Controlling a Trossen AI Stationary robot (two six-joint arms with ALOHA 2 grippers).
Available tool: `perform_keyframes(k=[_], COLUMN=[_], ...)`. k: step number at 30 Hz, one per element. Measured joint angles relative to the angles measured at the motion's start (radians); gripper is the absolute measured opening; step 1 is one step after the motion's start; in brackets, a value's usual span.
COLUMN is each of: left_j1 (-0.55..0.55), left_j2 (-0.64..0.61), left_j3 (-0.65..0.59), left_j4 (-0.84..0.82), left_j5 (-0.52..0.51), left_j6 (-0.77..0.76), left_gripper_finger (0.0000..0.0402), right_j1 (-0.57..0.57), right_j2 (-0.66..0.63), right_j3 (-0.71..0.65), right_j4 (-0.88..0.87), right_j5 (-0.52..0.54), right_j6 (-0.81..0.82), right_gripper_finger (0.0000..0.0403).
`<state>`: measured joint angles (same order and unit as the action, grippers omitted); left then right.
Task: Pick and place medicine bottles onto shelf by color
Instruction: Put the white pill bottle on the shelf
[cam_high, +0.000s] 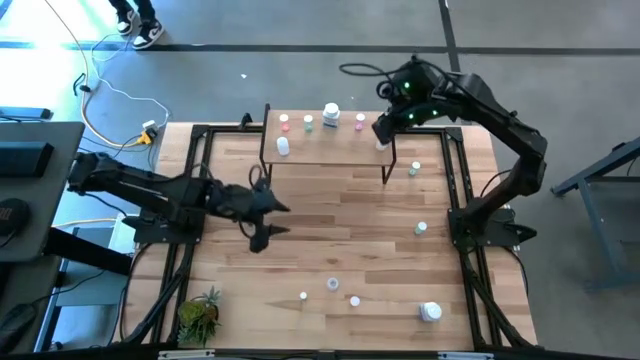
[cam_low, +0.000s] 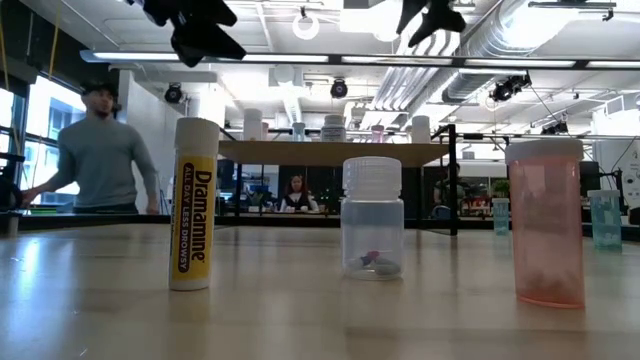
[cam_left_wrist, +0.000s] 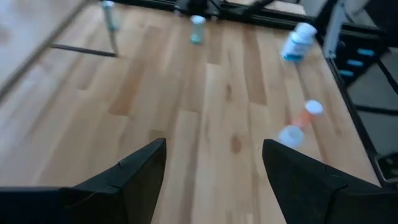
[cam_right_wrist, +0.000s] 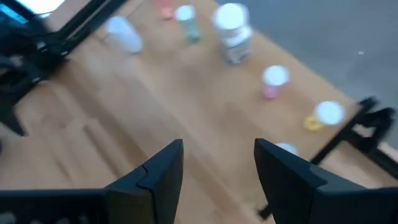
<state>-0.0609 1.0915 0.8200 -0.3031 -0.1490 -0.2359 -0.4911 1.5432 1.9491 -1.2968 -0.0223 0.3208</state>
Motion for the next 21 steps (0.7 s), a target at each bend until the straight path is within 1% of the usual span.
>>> perform_keyframes(k=[6,10,13,18,21], left_j1=[-0.089,-0.144,-0.185,-0.247,-0.276], left_j2=[0.092,0.143,0.177,0.225,0.252], left_j3=[0.000,0.000,0.000,0.000,0.001], left_j4=[0.060,0.116,0.151,0.180,0.214], left_j5=[0.000,-0.001,-0.002,-0.051,-0.057], left_j6=[0.001,-0.020,-0.023,-0.025,-0.033], left_gripper_finger=[0.0257,0.0257,0.0257,0.0257,0.0257], right_j1=[0.109,0.164,0.194,0.232,0.246], right_j2=[-0.002,-0.002,-0.002,-0.001,-0.001], right_j3=[0.000,0.000,0.000,0.000,0.000], right_j4=[0.000,-0.001,-0.003,-0.005,-0.005], right_j5=[0.001,0.033,0.045,0.046,0.046], right_j6=[0.065,0.094,0.109,0.126,0.128], right_gripper_finger=[0.0188,0.0188,0.0188,0.0188,0.0188])
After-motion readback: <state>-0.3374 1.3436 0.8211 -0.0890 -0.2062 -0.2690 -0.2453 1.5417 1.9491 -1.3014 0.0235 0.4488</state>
